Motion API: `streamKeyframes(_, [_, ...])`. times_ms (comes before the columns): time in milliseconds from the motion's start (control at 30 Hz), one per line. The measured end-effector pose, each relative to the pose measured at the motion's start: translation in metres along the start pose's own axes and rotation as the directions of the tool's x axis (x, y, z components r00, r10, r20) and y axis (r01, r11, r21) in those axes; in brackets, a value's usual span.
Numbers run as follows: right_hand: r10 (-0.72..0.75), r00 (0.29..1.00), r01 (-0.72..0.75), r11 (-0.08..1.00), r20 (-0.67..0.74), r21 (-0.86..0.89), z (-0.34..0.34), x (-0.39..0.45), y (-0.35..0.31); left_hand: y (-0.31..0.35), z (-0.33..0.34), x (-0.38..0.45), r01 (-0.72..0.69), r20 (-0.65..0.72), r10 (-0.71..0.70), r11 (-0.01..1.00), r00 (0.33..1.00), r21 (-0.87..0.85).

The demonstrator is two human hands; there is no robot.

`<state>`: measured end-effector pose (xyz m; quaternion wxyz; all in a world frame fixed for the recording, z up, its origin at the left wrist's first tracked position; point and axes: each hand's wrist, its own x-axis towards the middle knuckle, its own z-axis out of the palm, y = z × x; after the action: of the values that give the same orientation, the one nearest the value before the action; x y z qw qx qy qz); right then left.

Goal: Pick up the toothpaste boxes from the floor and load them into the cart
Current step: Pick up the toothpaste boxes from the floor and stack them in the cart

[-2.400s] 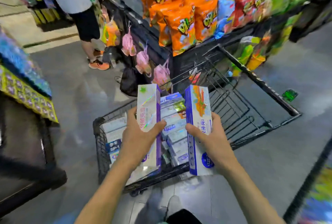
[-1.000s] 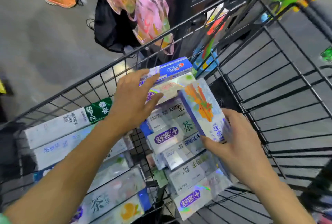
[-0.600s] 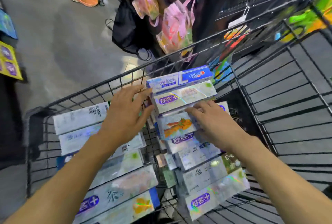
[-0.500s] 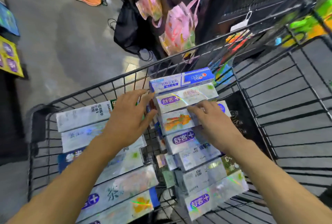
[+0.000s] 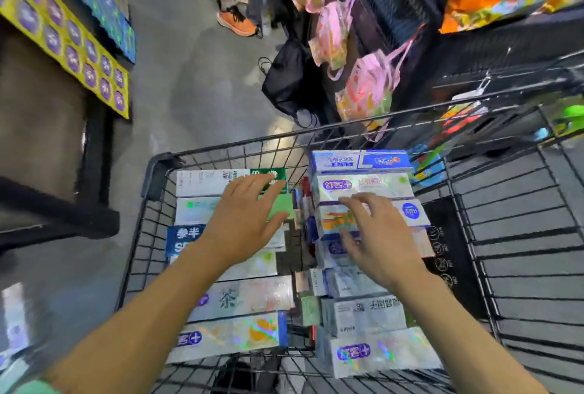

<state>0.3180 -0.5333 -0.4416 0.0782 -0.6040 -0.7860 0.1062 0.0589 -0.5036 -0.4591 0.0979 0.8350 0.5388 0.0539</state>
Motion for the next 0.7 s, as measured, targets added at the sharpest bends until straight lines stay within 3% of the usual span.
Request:
streamKeyframes(133, [-0.167, 0.985, 0.165, 0.985, 0.034, 0.049, -0.014, 0.026, -0.076, -0.039, -0.039, -0.074, 0.215, -0.063, -0.213, 0.977, 0.975, 0.017])
streamKeyframes(267, [-0.373, 0.924, 0.367, 0.927, 0.085, 0.080, -0.016, 0.047, -0.183, -0.087, -0.085, -0.184, 0.442, -0.129, -0.433, 0.896, 0.892, 0.052])
streamKeyframes(467, [-0.661, 0.736, 0.661, 0.748, 0.143, 0.059, 0.003, 0.042, -0.369, -0.137, -0.123, -0.379, 0.798, -0.225, -0.774, 0.603, 0.592, 0.025])
streamKeyframes(700, [-0.845, 0.482, 0.851, 0.514, 0.231, 0.107, 0.069, -0.042, -0.571, -0.148, -0.096, -0.616, 0.965, -0.204, -0.950, 0.254, 0.235, -0.072])
